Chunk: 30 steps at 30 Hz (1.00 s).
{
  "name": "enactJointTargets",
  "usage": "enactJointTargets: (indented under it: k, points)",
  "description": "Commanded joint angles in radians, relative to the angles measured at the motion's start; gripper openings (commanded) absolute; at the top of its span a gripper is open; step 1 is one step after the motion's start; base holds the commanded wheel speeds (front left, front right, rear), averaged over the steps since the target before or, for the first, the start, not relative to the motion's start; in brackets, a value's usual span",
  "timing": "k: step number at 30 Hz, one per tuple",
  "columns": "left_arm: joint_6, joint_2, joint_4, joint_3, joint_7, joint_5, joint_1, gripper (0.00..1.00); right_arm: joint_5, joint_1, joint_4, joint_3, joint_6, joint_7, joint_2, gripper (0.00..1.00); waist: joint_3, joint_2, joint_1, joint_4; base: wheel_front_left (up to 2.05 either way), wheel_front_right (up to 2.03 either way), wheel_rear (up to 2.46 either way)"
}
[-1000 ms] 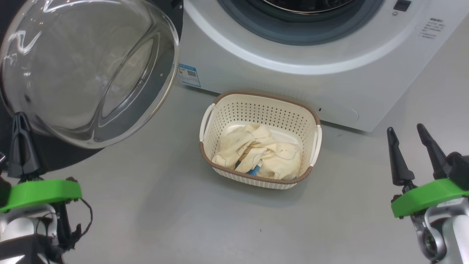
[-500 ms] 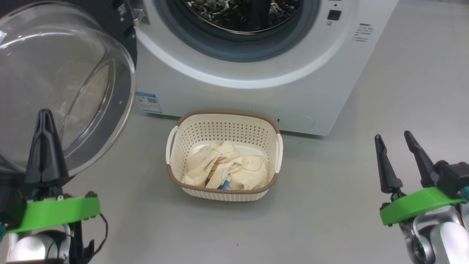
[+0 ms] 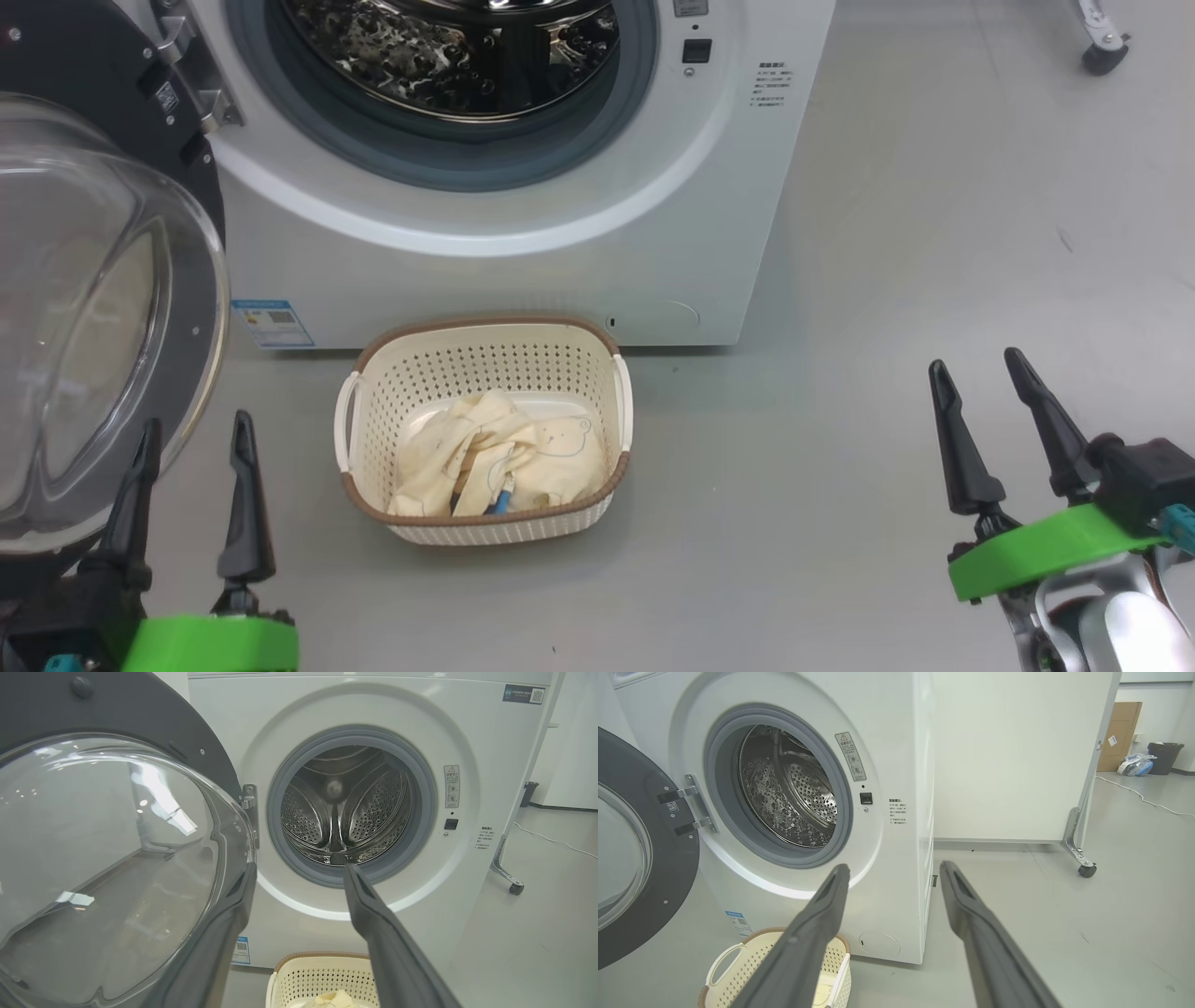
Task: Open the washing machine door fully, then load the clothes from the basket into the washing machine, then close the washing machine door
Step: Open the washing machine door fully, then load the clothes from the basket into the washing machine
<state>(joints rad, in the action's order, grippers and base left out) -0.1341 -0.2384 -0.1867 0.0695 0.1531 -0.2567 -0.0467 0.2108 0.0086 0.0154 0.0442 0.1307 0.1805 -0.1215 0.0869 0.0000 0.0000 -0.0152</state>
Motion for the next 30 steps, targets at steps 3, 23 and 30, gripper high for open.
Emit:
enactJointTargets:
  k: [3, 23, 30]
  points:
    - [-0.011, -0.009, -0.011, -0.027, 0.001, 0.002, -0.006, 1.00, -0.006, 0.001, 0.049, 0.015, 0.000, 0.012, -0.003, 1.00, 0.002, 0.0000, 0.0000, -0.022, 0.00, 0.00, 0.00]
    - [-0.017, -0.001, 0.097, -0.005, 0.066, 0.009, -0.061, 1.00, -0.035, 0.097, 0.051, -0.026, 0.000, 0.028, 0.032, 1.00, -0.022, 0.0000, 0.0000, -0.036, 0.00, 0.00, 0.00]
    - [-0.015, 0.003, 0.109, 0.004, 0.072, 0.005, -0.057, 1.00, -0.040, 0.098, 0.039, -0.022, 0.000, 0.032, 0.041, 1.00, -0.015, 0.0000, 0.0000, -0.038, 0.00, 0.00, 0.00]
